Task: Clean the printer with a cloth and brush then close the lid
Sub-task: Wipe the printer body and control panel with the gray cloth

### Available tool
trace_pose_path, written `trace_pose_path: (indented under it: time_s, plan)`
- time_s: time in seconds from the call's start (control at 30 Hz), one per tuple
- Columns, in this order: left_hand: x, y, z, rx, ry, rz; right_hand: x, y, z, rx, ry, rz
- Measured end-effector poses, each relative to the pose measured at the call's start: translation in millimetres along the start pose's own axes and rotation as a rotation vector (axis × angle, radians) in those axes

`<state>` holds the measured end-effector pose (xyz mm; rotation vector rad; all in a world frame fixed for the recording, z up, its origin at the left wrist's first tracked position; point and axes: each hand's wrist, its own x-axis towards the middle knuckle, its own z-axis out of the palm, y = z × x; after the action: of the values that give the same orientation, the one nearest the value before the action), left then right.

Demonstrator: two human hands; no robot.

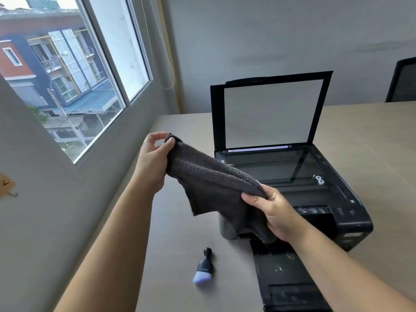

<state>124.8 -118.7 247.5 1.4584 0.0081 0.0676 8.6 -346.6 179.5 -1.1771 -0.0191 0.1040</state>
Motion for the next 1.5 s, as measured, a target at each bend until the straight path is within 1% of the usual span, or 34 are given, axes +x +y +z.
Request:
trace_pose_path:
  time_s: [0.1,0.2,0.23,0.33,0.4,0.43,0.47,0.5,0.53,0.57,0.6,0.63,0.67,0.7,0.73,0.77,0.8,0.87,0.9,1.0,1.1,1.23,1.33,1.4,1.5]
  plan:
    - [-6.6,-36.4,17.6,-0.013,-0.058,-0.129,-8.3,-20.8,-13.2,0.16,0.082,-0.005]
    - [-20.4,-60.4,35.7,0.008,-0.11,-0.22,-3.6,-32.0,-24.9,0.308,0.19,-0.035]
    - [-25.9,-66.3,38.7,0.008,-0.139,-0.244,-0.6,-33.2,-28.8,0.374,0.201,-0.048]
    - [-40.9,-80.7,43.7,0.095,-0.321,-0.291,2.4,-34.9,-40.0,0.499,0.166,-0.044]
    - [-47.1,-88.8,41.5,0.2,-0.461,-0.307,-0.3,-35.2,-47.8,0.496,0.144,-0.067]
    - [-47.6,-92.2,39.2,0.249,-0.5,-0.308,-1.3,-37.6,-50.0,0.465,0.163,-0.084]
    - [-46.2,-96.9,36.5,0.293,-0.504,-0.306,-2.8,-38.7,-52.5,0.404,0.2,-0.111]
    - [-43.3,-101.9,33.5,0.344,-0.479,-0.287,-3.2,-39.6,-53.7,0.281,0.265,-0.145]
    - [-39.9,-106.5,31.9,0.412,-0.437,-0.251,-1.8,-39.6,-53.2,0.073,0.346,-0.172]
    - [-36.8,-111.5,30.5,0.497,-0.396,-0.203,0.1,-38.1,-52.4,-0.222,0.417,-0.177]
    - [-34.3,-115.5,30.9,0.578,-0.368,-0.152,3.0,-36.1,-51.0,-0.579,0.44,-0.145]
    - [-33.7,-119.1,31.9,0.65,-0.358,-0.106,5.8,-29.8,-49.8,-0.942,0.42,-0.08]
    - [-34.2,-122.8,33.9,0.713,-0.363,-0.057,9.2,-17.8,-50.7,-1.237,0.376,-0.005]
    - [-35.2,-127.1,35.7,0.763,-0.376,-0.012,12.1,-3.4,-50.1,-1.424,0.342,0.043]
    - [-36.7,-131.7,37.8,0.782,-0.384,0.021,13.4,11.0,-45.9,-1.527,0.332,0.058]
    - [-37.5,-136.0,39.8,0.779,-0.379,0.036,14.9,25.8,-38.6,-1.584,0.331,0.023]
    - [-38.3,-139.4,41.4,0.756,-0.36,0.039,15.9,41.5,-29.0,-1.603,0.32,-0.056]
    - [-38.6,-144.1,43.6,0.685,-0.288,0.01,21.4,69.4,-10.0,-1.621,0.234,-0.261]
    - [-38.5,-146.3,44.3,0.649,-0.253,-0.014,24.0,79.0,-4.0,-1.617,0.216,-0.34]
    - [-39.5,-148.4,41.7,0.563,-0.21,-0.084,28.5,93.6,-3.0,-1.614,0.22,-0.46]
    - [-42.3,-149.2,36.5,0.526,-0.226,-0.135,16.8,87.3,-25.1,-1.621,0.26,-0.484]
    - [-45.2,-148.8,33.0,0.464,-0.231,-0.156,-4.6,71.5,-84.6,-1.53,0.451,-0.407]
    - [-47.3,-148.2,33.3,0.436,-0.252,-0.148,-3.7,68.7,-95.8,-1.491,0.569,-0.37]
    - [-48.2,-149.3,34.1,0.437,-0.249,-0.146,8.2,72.4,-79.9,-1.487,0.575,-0.398]
    - [-48.6,-151.3,36.7,0.43,-0.232,-0.152,22.2,78.9,-48.2,-1.518,0.439,-0.445]
